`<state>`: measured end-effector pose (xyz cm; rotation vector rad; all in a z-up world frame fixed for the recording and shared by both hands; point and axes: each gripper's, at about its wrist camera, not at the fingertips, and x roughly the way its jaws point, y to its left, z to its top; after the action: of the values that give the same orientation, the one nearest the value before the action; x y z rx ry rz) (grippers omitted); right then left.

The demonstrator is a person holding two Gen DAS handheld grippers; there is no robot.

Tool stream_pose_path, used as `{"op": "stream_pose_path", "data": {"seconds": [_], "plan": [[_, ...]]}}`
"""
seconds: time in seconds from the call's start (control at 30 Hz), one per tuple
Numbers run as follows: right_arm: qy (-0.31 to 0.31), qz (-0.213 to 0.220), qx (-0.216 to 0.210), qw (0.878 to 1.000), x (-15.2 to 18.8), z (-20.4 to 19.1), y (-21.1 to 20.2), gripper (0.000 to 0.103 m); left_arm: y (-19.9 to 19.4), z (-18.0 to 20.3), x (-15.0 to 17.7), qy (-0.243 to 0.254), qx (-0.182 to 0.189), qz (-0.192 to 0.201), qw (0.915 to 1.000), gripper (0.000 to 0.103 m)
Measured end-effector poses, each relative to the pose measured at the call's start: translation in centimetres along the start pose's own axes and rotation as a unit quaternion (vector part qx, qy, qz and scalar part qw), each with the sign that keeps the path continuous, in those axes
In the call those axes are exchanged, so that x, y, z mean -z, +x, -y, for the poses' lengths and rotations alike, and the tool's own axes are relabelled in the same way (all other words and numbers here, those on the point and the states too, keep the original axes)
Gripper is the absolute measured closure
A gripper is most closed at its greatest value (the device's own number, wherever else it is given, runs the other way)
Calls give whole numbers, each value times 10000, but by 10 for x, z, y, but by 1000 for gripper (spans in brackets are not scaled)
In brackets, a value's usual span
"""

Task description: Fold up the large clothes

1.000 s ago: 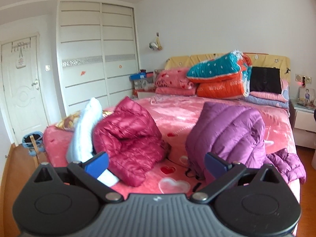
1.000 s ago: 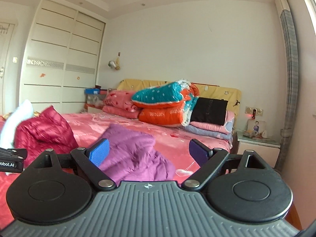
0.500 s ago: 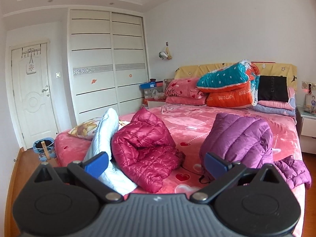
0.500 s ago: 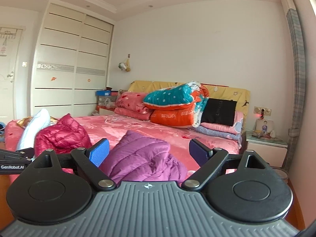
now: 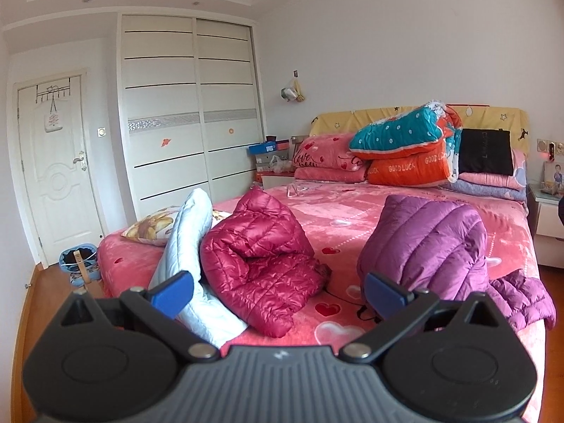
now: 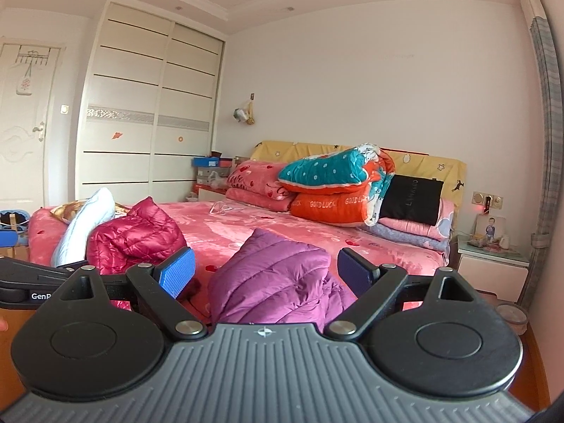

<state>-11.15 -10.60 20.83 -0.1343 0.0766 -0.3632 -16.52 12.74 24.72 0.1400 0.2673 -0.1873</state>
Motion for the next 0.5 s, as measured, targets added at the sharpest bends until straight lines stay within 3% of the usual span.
{"op": "stream_pose_path", "data": {"seconds": [0.5], "plan": [[345, -186, 55, 9992, 24, 27, 11, 0, 16, 28, 9, 222, 289, -268, 9990, 0]]}}
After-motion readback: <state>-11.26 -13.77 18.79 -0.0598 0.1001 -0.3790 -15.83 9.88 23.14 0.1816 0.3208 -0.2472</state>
